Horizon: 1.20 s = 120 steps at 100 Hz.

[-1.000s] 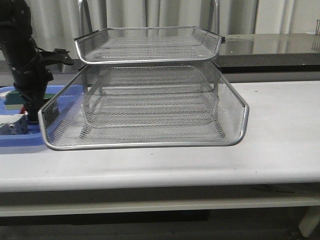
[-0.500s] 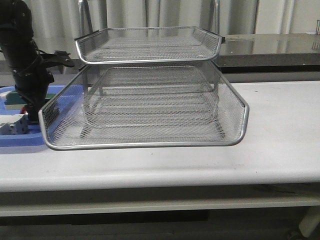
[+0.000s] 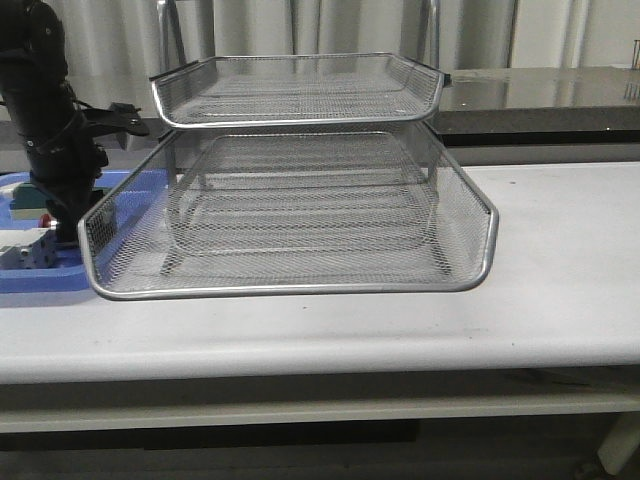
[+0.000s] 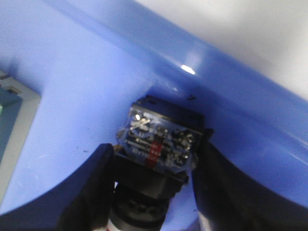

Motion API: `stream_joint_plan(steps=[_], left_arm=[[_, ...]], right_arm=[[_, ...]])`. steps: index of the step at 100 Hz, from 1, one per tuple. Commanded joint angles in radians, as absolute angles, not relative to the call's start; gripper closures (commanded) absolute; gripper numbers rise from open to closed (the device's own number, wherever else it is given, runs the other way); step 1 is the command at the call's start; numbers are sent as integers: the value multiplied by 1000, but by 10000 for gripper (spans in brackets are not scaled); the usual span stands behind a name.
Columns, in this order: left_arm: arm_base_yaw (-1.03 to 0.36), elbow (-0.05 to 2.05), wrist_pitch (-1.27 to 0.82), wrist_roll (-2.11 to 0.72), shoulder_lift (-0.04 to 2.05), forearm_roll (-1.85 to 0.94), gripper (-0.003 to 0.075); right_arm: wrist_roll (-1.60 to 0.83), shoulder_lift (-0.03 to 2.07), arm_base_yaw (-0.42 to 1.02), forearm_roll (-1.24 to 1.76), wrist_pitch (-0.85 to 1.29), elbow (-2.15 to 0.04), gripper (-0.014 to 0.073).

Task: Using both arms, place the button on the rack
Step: 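Lift the red-capped button out of the blue tray with the left gripper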

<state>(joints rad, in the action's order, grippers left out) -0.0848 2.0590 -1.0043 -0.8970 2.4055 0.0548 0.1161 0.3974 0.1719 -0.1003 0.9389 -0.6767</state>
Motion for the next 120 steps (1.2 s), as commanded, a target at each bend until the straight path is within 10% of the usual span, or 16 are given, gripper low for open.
stream_joint_plan(steps=[1,120], left_arm=[[-82,2116,-1000,-894,2341,52,665],[-84,2298,-1275,-446,2133,120,716]], right_arm=[[114,406,167,-104,874,-704,662],[114,406,167,-104,874,-704,662]])
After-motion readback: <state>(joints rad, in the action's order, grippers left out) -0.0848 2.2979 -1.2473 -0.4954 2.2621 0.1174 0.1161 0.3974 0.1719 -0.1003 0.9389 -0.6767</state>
